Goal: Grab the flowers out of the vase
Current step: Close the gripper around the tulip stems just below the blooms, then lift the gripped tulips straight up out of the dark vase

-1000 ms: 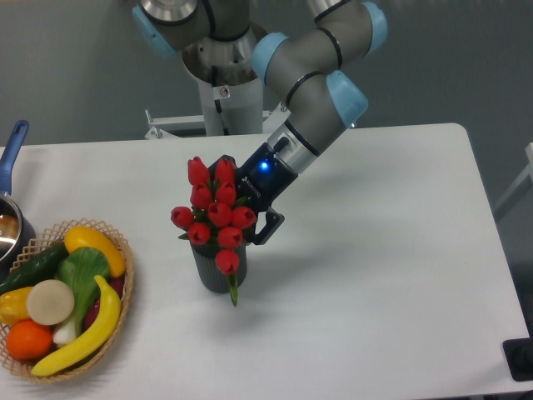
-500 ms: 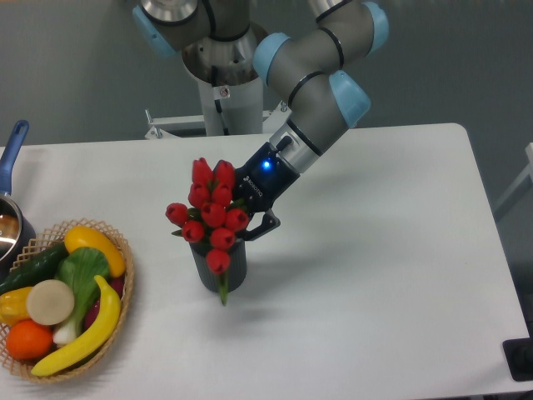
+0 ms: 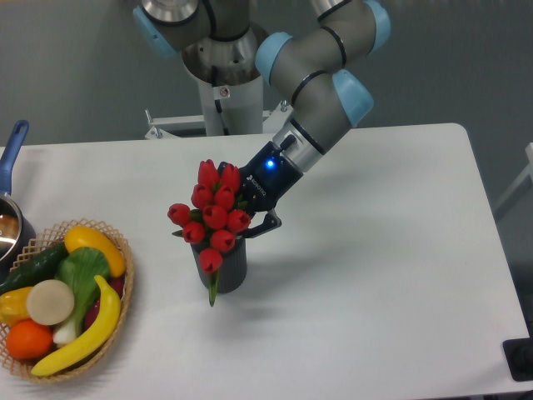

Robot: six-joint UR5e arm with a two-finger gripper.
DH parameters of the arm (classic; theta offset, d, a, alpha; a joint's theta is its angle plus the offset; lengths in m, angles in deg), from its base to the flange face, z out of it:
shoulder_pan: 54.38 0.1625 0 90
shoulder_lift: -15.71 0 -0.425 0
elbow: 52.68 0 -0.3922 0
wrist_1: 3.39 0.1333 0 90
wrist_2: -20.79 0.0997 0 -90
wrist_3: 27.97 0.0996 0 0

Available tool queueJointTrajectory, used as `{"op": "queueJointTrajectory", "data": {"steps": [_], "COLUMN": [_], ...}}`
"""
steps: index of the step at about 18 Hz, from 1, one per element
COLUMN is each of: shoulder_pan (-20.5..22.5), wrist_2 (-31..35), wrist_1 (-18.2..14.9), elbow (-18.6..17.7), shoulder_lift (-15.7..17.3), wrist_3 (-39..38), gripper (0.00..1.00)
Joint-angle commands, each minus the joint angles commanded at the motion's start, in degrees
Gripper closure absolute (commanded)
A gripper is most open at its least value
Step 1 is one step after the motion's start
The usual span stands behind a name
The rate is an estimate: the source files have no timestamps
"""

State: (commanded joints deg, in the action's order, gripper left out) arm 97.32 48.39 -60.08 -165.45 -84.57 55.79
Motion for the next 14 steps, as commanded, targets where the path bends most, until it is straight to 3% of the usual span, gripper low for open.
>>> {"op": "queueJointTrajectory", "data": {"steps": [11, 14], "shoulder_pan": [0.3, 0.9], "wrist_2": [-1.8, -3.6], "wrist_1": [-0.1, -0.1], "elbow": [3.1, 4.8], "shoulder_lift": [2.4, 3.3], "wrist_3": [-6.2, -11.1], "gripper": [0.52, 0.52]}}
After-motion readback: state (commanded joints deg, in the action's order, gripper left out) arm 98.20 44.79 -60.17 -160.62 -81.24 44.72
